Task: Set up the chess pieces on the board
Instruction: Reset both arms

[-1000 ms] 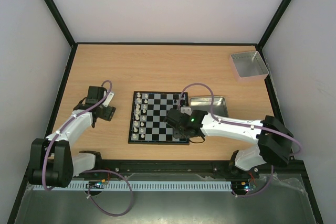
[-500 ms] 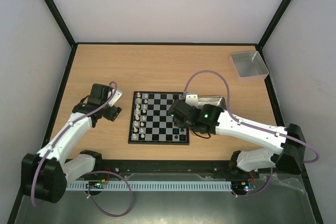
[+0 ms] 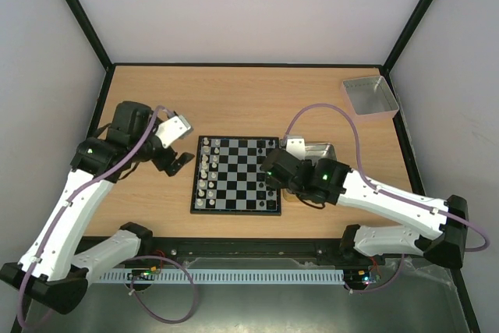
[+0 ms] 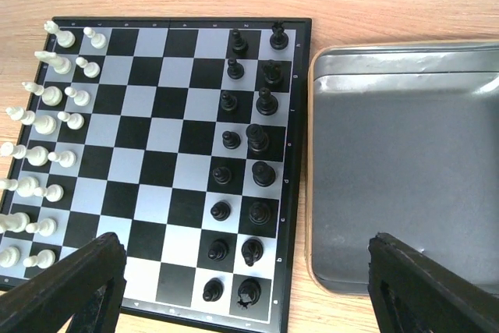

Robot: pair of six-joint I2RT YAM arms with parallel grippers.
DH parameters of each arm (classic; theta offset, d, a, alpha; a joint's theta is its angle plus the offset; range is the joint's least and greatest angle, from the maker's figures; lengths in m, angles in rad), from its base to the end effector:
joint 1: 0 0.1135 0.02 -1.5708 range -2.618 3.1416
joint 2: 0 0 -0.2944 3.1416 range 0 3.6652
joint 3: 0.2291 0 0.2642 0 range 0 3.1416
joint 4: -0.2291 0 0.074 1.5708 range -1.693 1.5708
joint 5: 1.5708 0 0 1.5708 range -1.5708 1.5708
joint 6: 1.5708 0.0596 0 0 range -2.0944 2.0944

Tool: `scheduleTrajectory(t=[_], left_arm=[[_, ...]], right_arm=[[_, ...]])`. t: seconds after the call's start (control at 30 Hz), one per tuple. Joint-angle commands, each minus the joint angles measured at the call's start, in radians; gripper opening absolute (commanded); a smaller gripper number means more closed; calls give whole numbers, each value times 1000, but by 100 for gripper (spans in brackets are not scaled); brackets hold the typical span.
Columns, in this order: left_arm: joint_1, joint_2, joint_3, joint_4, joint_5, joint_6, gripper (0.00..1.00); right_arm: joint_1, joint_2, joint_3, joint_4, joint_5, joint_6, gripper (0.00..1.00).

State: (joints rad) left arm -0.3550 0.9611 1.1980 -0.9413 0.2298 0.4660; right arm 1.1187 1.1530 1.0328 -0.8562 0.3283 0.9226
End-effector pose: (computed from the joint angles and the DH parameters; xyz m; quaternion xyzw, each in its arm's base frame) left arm 0.1716 -0.0781 0.3881 0.4040 0.8075 -0.0808 0.4221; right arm 0.1205 0.2041 0.3032 -0.0447 0.9435 0.1646 0.2842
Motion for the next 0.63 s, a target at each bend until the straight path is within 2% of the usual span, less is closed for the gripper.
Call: scheduleTrajectory(t=[0.0,0.23,0.6], left_arm=[[-36,7,-1,-165,68,6,99],[-35,-34,-36,-214,169,25,99],[-22,-33,-53,-208,169,20,99]], right_arm=[[6,-46,-30,-13,32,-33,81],[6,-135,-111,59,-80,-57,81],[6,-143,-138,95,-54,-80,79]])
